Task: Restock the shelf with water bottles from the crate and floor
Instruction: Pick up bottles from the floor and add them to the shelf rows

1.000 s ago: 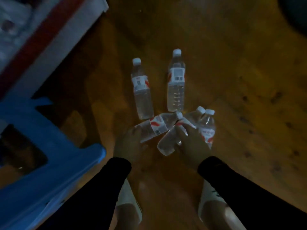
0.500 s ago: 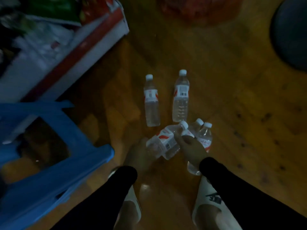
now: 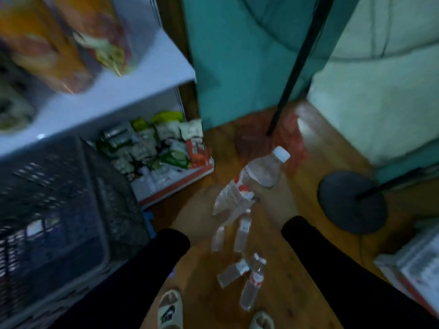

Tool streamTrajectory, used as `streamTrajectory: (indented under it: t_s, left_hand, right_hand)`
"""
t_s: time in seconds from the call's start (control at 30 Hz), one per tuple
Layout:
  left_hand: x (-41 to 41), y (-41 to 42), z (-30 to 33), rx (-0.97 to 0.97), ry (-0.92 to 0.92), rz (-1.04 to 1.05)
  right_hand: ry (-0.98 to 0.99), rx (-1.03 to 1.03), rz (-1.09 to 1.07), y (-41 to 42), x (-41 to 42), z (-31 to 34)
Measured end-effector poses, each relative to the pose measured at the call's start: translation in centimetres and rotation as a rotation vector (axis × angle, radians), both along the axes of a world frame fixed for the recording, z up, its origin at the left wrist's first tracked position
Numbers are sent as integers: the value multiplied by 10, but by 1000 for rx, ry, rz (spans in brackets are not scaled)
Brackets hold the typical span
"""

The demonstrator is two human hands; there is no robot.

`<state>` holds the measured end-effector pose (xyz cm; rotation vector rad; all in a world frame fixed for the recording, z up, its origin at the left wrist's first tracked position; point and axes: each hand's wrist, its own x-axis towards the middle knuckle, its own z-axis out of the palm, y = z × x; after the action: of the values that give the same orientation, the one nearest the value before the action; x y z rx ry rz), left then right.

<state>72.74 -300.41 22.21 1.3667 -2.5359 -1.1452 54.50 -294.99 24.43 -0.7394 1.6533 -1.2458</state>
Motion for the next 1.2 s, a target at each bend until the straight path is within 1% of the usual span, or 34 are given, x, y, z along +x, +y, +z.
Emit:
streamTrajectory:
  t_s: [0.07,0.2,0.3,0.47,0.57,0.73,0.83,0.93,1.03,1.2]
  left_hand:
    - [0,-13,68,-122,2,-6]
    - [24,-29,199,-350,21,54]
    - [61,-47,284,-489,29,124]
    - [156,-80,393,-753,-37,260]
    - [216,-101,444,-815,-46,396]
    - [326,-148,488,-796,-175,555]
    - [387,-174,500,-726,-273,656]
    - [434,-201,497,-625,-368,702]
    - [464,-224,486,-567,-437,652]
    - [485,-251,474,-666,-465,550]
  right_hand:
    - [66,-98,35,-12,-3,63]
    - [163,-253,107,-33,9,175]
    - [166,-339,126,-48,33,251]
    - [202,-488,196,-75,88,351]
    - [230,-607,210,-95,125,402]
    - [234,-728,214,-133,193,466]
    - [239,-762,215,-163,230,493]
    - [237,-768,189,-193,266,508]
    - [248,-776,196,-221,300,516]
    - [315,-775,224,-270,346,527]
